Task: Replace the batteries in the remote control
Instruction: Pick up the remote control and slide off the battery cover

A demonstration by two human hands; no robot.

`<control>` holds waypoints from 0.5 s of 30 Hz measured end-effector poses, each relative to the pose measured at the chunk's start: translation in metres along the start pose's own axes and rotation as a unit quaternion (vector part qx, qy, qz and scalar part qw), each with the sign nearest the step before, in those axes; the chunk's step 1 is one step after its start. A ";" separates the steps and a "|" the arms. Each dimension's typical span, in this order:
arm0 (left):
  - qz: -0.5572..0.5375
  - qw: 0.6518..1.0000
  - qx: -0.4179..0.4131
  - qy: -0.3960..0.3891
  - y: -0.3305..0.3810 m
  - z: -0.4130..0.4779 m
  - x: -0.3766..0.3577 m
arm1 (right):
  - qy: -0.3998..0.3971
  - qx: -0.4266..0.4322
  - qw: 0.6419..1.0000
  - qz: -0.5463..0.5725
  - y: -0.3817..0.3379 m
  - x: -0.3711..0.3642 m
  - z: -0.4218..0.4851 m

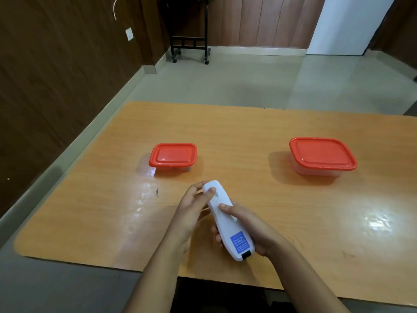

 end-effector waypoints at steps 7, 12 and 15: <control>-0.009 0.997 -0.059 0.050 0.005 0.004 0.005 | -0.035 0.011 0.999 0.033 0.003 -0.018 0.002; -0.001 0.994 -0.071 0.080 0.005 0.007 0.009 | 0.016 0.035 0.999 0.016 0.004 -0.008 0.005; -0.013 0.993 -0.072 0.087 0.005 0.007 0.011 | 0.031 0.051 0.998 0.008 0.004 -0.008 0.006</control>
Point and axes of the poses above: each hand's wrist, its own z-axis towards the middle knuckle, its own x-axis out of the back of the hand, y = z × x, the point moved 10 cm from there along z, towards the middle knuckle, and after that the axes turned 12 degrees about x, right-handed, at the moved point
